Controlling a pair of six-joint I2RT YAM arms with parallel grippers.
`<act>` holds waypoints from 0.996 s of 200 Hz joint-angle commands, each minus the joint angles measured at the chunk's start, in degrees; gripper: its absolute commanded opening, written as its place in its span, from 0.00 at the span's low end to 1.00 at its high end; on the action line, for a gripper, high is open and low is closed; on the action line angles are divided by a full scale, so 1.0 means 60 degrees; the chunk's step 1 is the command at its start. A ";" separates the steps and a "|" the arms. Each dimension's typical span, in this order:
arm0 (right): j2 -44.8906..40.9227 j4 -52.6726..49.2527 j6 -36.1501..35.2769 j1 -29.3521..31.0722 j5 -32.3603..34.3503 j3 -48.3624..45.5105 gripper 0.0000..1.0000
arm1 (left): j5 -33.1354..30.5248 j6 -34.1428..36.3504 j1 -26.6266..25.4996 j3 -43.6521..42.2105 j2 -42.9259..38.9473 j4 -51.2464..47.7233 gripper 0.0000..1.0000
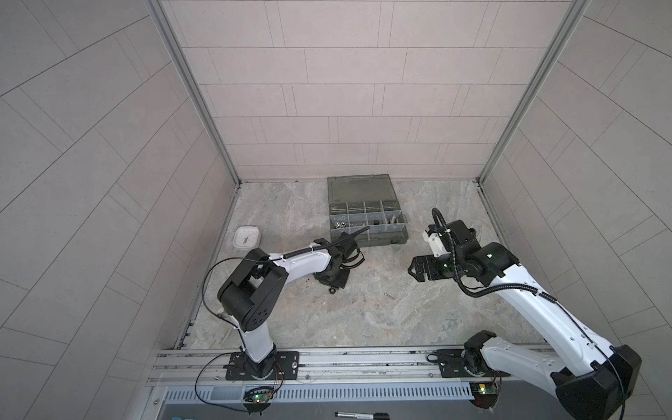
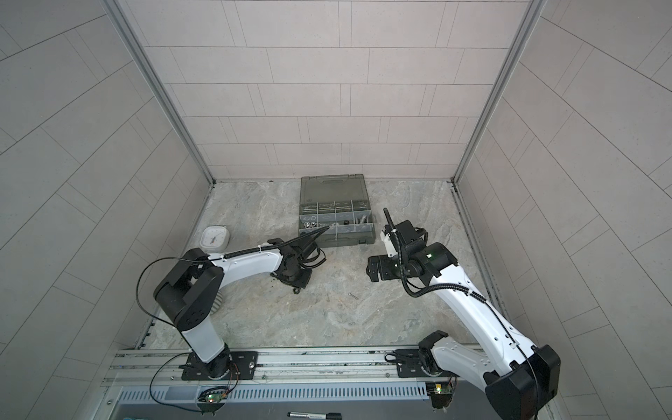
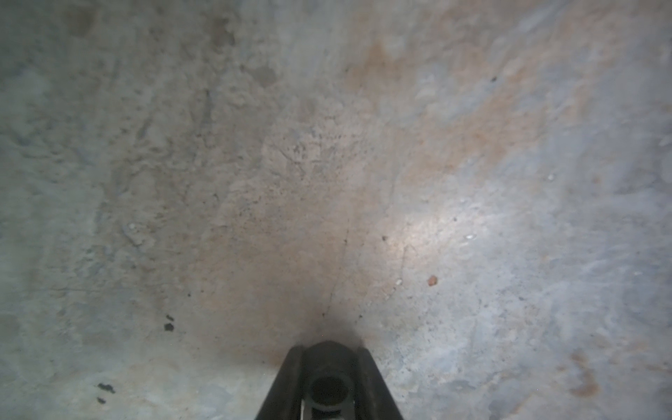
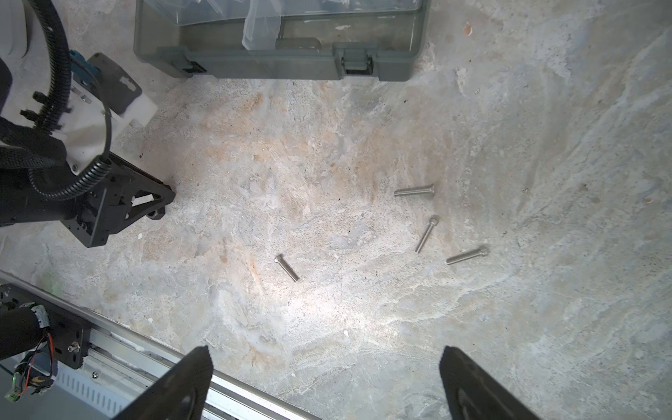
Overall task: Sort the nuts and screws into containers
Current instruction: 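Lift the black nut with the left gripper and carry it over the box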
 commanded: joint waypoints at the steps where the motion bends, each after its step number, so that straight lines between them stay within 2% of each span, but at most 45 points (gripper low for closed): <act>1: 0.0034 -0.0200 -0.0124 0.0049 0.0239 0.0315 0.99 | 0.0141 0.0183 0.0063 0.0254 0.0235 -0.0160 0.18; 36: 0.0092 -0.0274 -0.0186 0.0035 0.0375 0.0485 0.99 | 0.0065 0.0425 0.0063 0.0895 0.0208 -0.0777 0.17; 77: 0.0132 -0.0211 -0.0248 -0.0026 0.0497 0.0618 0.99 | 0.0045 0.0828 0.0171 0.2540 0.0434 -0.1587 0.17; 118: 0.0346 -0.0156 -0.0307 -0.0206 0.0593 0.0868 0.99 | 0.0317 0.1333 0.0482 0.5034 0.1438 -0.2238 0.17; 174: 0.1026 -0.0160 -0.0561 -0.0540 0.0703 0.1587 0.99 | 0.0768 0.2172 0.0924 0.9455 0.3846 -0.3333 0.16; 199: 0.1409 -0.0178 -0.0690 -0.0730 0.0790 0.2020 0.99 | 0.1248 0.2128 0.1055 1.0768 0.4697 -0.3355 0.16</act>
